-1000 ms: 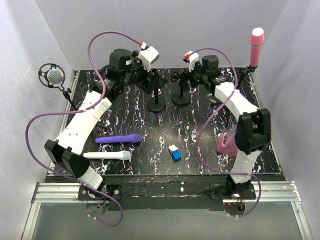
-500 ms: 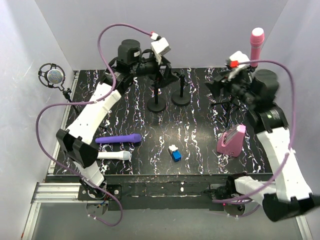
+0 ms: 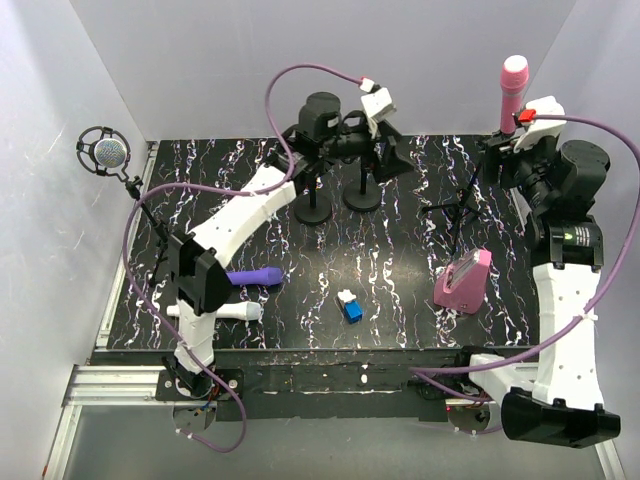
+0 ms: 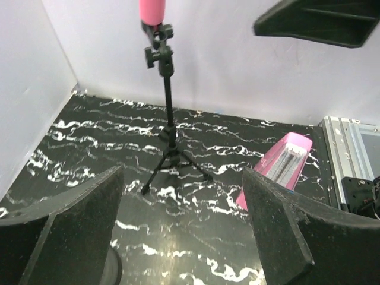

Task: Remove the microphone from the stand

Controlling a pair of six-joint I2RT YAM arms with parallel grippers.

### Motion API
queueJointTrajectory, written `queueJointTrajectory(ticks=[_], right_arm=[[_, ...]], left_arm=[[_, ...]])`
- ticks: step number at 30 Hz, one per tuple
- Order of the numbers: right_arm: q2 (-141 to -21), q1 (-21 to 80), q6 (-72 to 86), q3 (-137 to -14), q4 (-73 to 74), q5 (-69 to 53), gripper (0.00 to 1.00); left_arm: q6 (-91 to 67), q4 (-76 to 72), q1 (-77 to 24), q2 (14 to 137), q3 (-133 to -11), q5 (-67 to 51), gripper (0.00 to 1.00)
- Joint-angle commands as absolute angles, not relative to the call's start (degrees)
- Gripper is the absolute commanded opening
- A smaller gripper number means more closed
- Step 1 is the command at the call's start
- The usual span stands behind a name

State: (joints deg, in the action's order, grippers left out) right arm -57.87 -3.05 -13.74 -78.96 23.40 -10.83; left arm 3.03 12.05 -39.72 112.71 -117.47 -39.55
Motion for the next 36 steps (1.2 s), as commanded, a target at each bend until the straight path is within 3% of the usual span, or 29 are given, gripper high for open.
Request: queueJointTrajectory(ticks=[1,10,19,24,28,36], right_arm=[[-59.23,-6.06,-16.87,-83.13,18.54,-7.21,0.74],[-65.04,-9.58,-23.01,-84.39,11.01,-10.62,0.78],[-71.97,-9.76,-28.29,-81.74,-4.64,-18.63,0.73],[-73.56,-9.67,-31.2,-81.3,-7.29,-22.14,0.57],[-72.43,-8.44,-29.97,-81.13,-6.68,-22.15,0.37],[-70.05,0.0,-33.14,-82.43,-6.68,-11.45,0.01]], left_arm=[[1.06,0.36,-43.5,115.3,-116.46,-37.89,0.79],[-1.58,-10.19,-48.25,116.9,-109.17,-31.9,0.78],[6.23,-0.72,-48.52,109.34,-103.89,-30.24,0.78],[9.14,3.69,-48.34,107.14,-103.97,-28.39,0.79],[7.48,3.78,-47.73,106.44,-102.83,-27.42,0.79],[3.35,-2.89,-47.37,107.93,-101.69,-24.27,0.8]])
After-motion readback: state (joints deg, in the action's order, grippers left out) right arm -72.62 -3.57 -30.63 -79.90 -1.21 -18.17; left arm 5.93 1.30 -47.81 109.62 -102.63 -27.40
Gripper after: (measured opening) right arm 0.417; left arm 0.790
